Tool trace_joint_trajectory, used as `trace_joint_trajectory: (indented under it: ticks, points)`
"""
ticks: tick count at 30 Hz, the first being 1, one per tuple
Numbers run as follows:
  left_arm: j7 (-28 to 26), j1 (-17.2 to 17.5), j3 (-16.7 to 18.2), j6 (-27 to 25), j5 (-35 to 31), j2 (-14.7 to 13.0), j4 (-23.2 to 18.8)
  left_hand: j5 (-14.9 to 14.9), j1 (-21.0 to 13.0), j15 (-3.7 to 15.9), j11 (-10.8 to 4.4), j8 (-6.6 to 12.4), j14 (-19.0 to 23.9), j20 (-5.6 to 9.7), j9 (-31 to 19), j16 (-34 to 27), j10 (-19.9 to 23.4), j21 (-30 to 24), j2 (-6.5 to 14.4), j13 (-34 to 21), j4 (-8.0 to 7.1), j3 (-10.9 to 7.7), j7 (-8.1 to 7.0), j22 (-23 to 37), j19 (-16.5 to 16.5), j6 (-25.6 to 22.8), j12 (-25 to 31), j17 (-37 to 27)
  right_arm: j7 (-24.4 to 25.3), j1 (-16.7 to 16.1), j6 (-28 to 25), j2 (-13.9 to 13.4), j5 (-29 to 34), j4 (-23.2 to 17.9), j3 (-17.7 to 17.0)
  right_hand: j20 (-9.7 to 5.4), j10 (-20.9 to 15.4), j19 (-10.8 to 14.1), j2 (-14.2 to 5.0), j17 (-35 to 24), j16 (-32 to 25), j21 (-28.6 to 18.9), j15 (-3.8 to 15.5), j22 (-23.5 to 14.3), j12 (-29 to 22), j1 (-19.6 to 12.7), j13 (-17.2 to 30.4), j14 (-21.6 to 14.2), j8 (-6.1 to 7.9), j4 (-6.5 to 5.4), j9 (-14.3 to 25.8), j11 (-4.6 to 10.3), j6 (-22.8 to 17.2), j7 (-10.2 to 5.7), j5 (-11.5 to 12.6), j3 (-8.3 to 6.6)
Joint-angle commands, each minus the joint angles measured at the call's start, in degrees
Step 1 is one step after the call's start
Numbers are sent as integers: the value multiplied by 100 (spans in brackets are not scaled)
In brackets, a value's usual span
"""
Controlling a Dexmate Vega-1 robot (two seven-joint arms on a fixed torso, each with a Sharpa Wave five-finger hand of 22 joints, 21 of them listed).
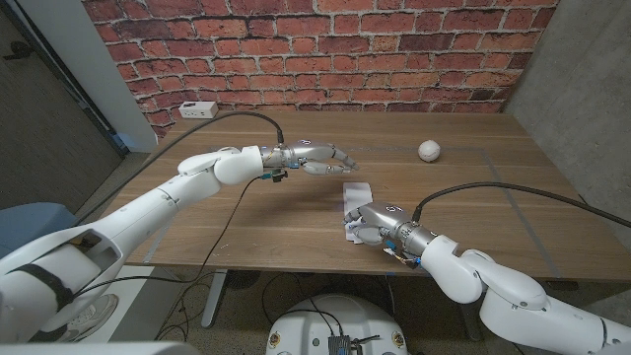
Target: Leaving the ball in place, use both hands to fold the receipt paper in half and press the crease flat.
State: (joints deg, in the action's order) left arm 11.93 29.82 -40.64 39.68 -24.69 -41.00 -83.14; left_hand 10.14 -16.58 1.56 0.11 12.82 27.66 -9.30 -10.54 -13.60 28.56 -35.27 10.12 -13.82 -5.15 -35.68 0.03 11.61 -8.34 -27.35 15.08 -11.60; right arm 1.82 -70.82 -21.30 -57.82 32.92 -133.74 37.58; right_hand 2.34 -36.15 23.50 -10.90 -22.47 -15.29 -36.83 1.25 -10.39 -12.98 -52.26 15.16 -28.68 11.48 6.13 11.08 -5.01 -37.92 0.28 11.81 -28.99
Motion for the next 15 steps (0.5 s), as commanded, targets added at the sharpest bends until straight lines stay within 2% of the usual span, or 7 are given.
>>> trace_joint_trajectory:
  ticks: [1, 2, 4, 6, 9, 12, 15]
  points:
    - [58, 131, 85, -168, -201, -110, -297, 26, 89, 3, 83, 96, 266, 0, -22, -94, 241, -107, 31, 15, -108, -85, 133, 26, -183, -333, 79, 11, 189, -77, -99, 362, 458, 215, 31, -4, 274, -273, -23, -59, 119, 106, -40, -1, 99, 188, -15, 400, -55, -174, 41, 24, 169, -20, -24, 40]
    - [27, 160, 100, -215, -269, -128, -352, 24, 97, -22, 72, 122, 331, 0, -24, -101, 284, -125, 12, 24, -115, -116, 150, 26, -215, -453, 82, 24, 246, -84, -70, 385, 449, 240, 9, -5, 402, -326, -27, -76, 125, 130, -38, 2, 140, 223, -21, 469, -64, -211, 44, 77, 217, -11, -21, 58]
    - [1, 209, 119, -328, -415, -172, -475, 11, 119, -37, 104, 151, 505, 40, -27, -134, 421, -188, -66, 38, -103, -144, 162, 27, -353, -639, 111, 45, 362, -101, -20, 425, 444, 277, -36, -22, 477, -385, -29, -89, 139, 157, -37, 5, 157, 240, -24, 555, -76, -230, 46, 41, 278, -1, -17, 67]
    - [-29, 268, 137, -479, -626, -234, -645, -3, 115, -19, 92, 214, 638, 112, -31, -132, 555, -246, -156, 59, -24, -178, 206, 30, -465, -944, 129, 78, 432, -117, 7, 440, 442, 277, -87, -9, 552, -424, -13, -100, 153, 176, -58, 7, 173, 301, -28, 627, -80, -280, 48, 41, 315, 6, -21, 100]
    - [238, 267, 87, -726, -733, -300, -851, -13, 82, 10, 64, 249, 724, 167, -30, -117, 699, -285, -207, 76, 80, -222, 224, 31, -540, -1161, 155, 106, 633, -174, 55, 469, 441, 303, -186, -1, 561, -430, 2, -105, 148, 182, -71, 8, 169, 347, -29, 634, -79, -313, 48, 19, 328, 12, -26, 126]
    - [680, 175, -22, -844, -549, -297, -880, -16, 35, 104, 45, 271, 704, 205, -26, -61, 746, -313, -208, 93, 176, -282, 235, 31, -587, -1334, 144, 131, 816, -222, -5, 527, 504, 334, -268, 7, 555, -419, 12, -106, 141, 180, -68, 9, 161, 368, -31, 625, -71, -326, 49, 27, 319, 17, -27, 138]
    - [971, 120, -106, -872, -349, -275, -862, -12, 35, 77, 44, 259, 685, 177, -23, -32, 783, -313, -144, 103, 174, -324, 264, 33, -568, -1377, 142, 131, 1016, -269, -127, 612, 572, 371, -362, 20, 565, -395, 34, -95, 140, 174, -70, 10, 159, 382, -33, 611, -67, -325, 49, 44, 319, 26, -27, 145]
